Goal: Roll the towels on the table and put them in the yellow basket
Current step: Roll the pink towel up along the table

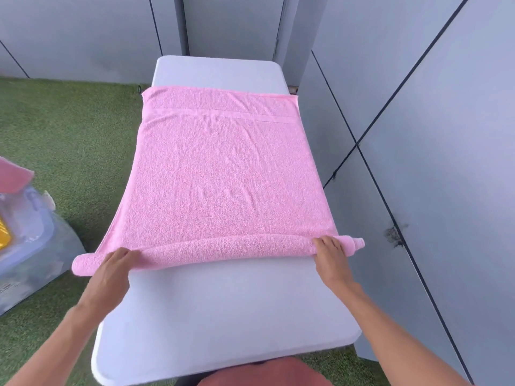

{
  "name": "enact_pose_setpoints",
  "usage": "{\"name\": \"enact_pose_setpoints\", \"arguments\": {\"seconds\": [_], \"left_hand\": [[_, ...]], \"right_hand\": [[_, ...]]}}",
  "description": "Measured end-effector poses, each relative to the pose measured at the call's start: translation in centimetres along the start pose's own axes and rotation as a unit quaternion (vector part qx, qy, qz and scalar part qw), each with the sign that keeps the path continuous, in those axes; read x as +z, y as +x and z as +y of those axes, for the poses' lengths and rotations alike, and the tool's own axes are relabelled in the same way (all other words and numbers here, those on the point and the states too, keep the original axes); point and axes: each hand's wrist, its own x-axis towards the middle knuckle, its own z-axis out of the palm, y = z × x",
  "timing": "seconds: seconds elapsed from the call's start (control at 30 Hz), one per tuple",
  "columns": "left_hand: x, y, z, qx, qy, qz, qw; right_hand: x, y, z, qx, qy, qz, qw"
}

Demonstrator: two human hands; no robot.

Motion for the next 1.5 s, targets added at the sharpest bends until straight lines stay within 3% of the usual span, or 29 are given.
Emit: {"name": "enact_pose_setpoints", "arguments": {"seconds": [0.07,0.17,0.23,0.27,0.33,0.4,0.5,0.6,0.73,0.83,1.0,1.07,1.13,1.2,1.27,1.3,1.37,1.43,1.5], "left_hand": [[-0.9,0.9,-0.3,-0.013,0.012,-0.059,0.998],[-2.3,1.5,-0.5,-0.038,0.013,-0.209,0.977],[-2.9,1.7,-0.5,-0.044,-0.042,-0.221,0.973],[-2.9,1.7,-0.5,-0.048,-0.075,-0.187,0.978],[-2.6,1.0,-0.2,-0.065,-0.097,-0.049,0.992],[-1.7,-0.3,0.3,-0.056,-0.026,0.078,0.995],[0.1,-3.2,1.9,-0.010,0.025,0.134,0.991],[1.9,-5.1,2.5,0.018,0.038,0.133,0.990],[2.9,-4.4,1.5,0.017,0.043,0.087,0.995],[1.6,-2.8,1.9,0.000,-0.004,0.070,0.998],[0.4,-1.1,0.8,-0.008,0.017,0.039,0.999],[-0.2,-0.4,0.2,0.002,0.029,-0.012,0.999],[-1.1,0.1,0.1,-0.016,0.020,-0.114,0.993],[-1.7,0.8,0.3,-0.063,-0.057,-0.168,0.982],[-1.8,0.8,0.7,-0.098,-0.153,-0.114,0.977],[-1.8,0.6,1.0,-0.104,-0.158,-0.052,0.980],[-1.3,-0.4,1.5,-0.085,-0.060,0.072,0.992],[-0.4,-2.0,2.4,-0.061,0.026,0.131,0.989],[0.9,-3.4,2.9,-0.023,0.034,0.159,0.987]], "right_hand": [[-0.6,0.3,0.3,-0.011,-0.031,-0.063,0.997],[-2.5,1.1,1.3,0.011,-0.011,-0.207,0.978],[-3.6,1.8,1.9,0.046,0.078,-0.262,0.961],[-3.8,1.9,2.0,0.063,0.121,-0.258,0.957],[-3.3,1.8,1.6,0.090,0.204,-0.174,0.959],[-2.1,0.8,0.6,0.095,0.194,-0.036,0.976],[-0.6,-1.4,-0.4,0.052,-0.005,0.079,0.996],[0.2,-3.4,-1.0,0.028,-0.031,0.092,0.995],[1.5,-3.2,-0.6,-0.034,0.016,0.037,0.999],[1.2,-1.0,-0.2,-0.019,0.060,0.005,0.998],[-1.3,0.6,0.2,-0.048,0.027,-0.085,0.995],[-2.5,0.2,0.3,-0.049,0.018,-0.157,0.986],[-3.9,0.1,0.5,-0.023,0.046,-0.245,0.968],[-4.6,0.5,1.0,0.019,0.093,-0.299,0.950],[-4.2,1.1,1.2,0.053,0.152,-0.272,0.949],[-3.7,1.2,1.1,0.065,0.190,-0.220,0.954],[-2.7,0.8,0.3,0.072,0.204,-0.068,0.974],[-1.6,-0.4,-0.7,0.051,0.122,0.057,0.990],[-0.7,-2.2,-1.7,0.019,0.021,0.101,0.995]]}}
